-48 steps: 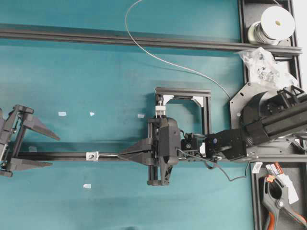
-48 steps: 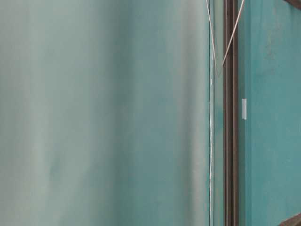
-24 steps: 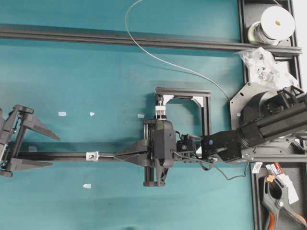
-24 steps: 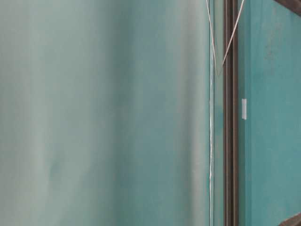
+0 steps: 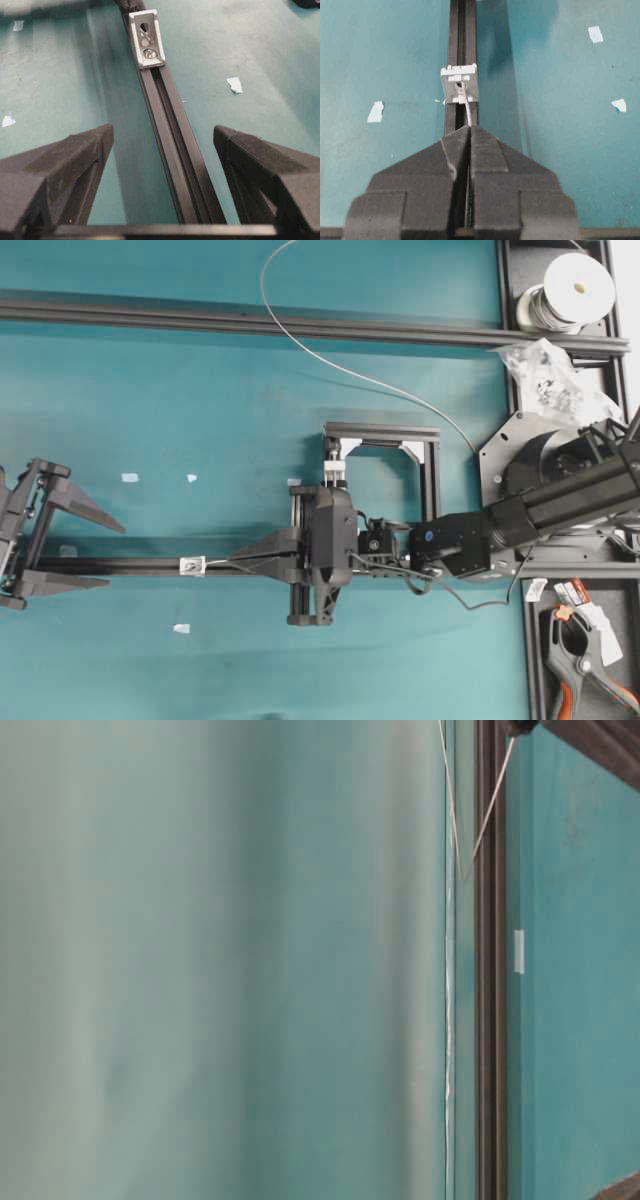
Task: Insert the wire through the hole in the metal fitting.
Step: 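Move the left gripper right toward the wire tip past the bracket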
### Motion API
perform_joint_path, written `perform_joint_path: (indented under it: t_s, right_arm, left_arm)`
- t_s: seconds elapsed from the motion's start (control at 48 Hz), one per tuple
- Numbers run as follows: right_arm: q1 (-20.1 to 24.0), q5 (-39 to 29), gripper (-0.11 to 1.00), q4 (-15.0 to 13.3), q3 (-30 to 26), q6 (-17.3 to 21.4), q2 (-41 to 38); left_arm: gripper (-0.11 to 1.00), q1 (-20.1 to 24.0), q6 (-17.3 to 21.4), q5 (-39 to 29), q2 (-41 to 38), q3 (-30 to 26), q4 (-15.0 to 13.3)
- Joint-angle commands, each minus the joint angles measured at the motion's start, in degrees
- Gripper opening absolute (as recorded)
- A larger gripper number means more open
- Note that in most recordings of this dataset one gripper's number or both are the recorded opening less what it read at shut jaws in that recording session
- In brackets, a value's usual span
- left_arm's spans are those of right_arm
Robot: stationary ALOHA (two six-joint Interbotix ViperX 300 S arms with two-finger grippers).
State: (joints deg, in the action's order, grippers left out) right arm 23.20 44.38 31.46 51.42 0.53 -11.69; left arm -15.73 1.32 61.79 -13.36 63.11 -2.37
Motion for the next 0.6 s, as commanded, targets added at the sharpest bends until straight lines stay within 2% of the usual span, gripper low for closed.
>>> perform_joint_path:
  t_s: [0.0, 0.229, 0.583]
  right_arm:
    - [-0.3, 1.1, -0.01, 0.0, -1.1, -0.1, 0.4]
    - [-0.4, 1.4, -0.01, -0.1, -2.5, -0.2, -0.7]
    - [-0.4, 1.4, -0.01, -0.1, -5.3, -2.4, -2.1]
  left_arm:
    - [0.84, -0.2, 0.1, 0.3, 1.0, -0.6, 0.0]
    - [0.84, -0.2, 0.1, -1.3, 1.0, -1.6, 0.1]
    - [0.84, -0.2, 0.2, -3.0, 1.0, -2.5, 0.0]
